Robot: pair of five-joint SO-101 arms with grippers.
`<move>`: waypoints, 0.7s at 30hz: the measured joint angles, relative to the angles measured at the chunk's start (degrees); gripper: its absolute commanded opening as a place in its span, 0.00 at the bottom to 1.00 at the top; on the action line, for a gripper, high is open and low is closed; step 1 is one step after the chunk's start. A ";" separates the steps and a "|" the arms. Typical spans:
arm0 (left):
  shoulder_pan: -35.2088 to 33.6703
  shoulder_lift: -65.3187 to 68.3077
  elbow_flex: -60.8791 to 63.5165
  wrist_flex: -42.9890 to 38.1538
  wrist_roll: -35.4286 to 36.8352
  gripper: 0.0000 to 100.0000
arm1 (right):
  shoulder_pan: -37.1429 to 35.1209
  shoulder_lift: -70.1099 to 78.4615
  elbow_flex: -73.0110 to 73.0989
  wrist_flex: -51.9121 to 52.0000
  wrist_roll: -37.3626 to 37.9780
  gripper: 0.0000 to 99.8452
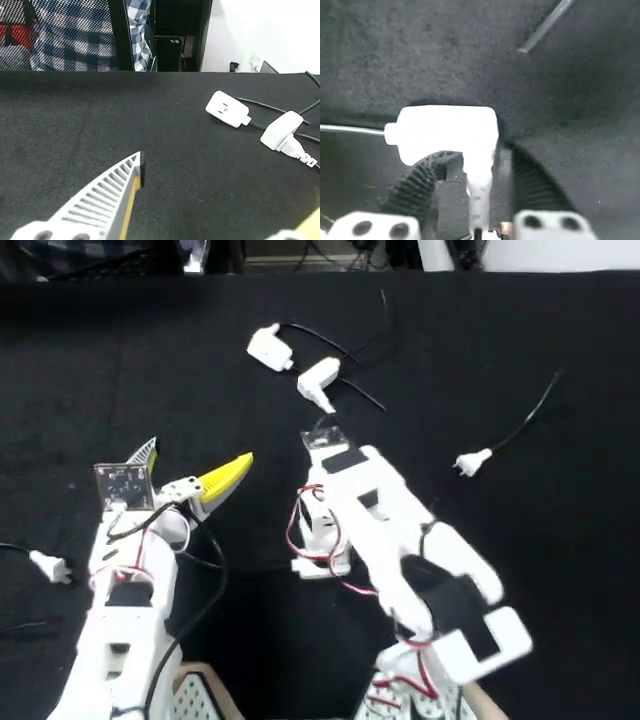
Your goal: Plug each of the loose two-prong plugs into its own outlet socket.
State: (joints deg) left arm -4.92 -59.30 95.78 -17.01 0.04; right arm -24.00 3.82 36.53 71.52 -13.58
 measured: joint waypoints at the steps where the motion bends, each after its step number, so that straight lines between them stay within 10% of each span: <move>1: 0.00 0.00 0.00 0.00 0.00 0.52 | 0.00 0.18 0.00 0.00 0.00 0.46; 21: 0.00 0.00 0.00 0.00 0.00 0.52 | -4.13 -13.19 -9.93 11.78 16.70 0.52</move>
State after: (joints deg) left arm -4.92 -59.30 95.78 -17.01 0.04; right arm -28.13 -9.36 26.59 83.30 3.12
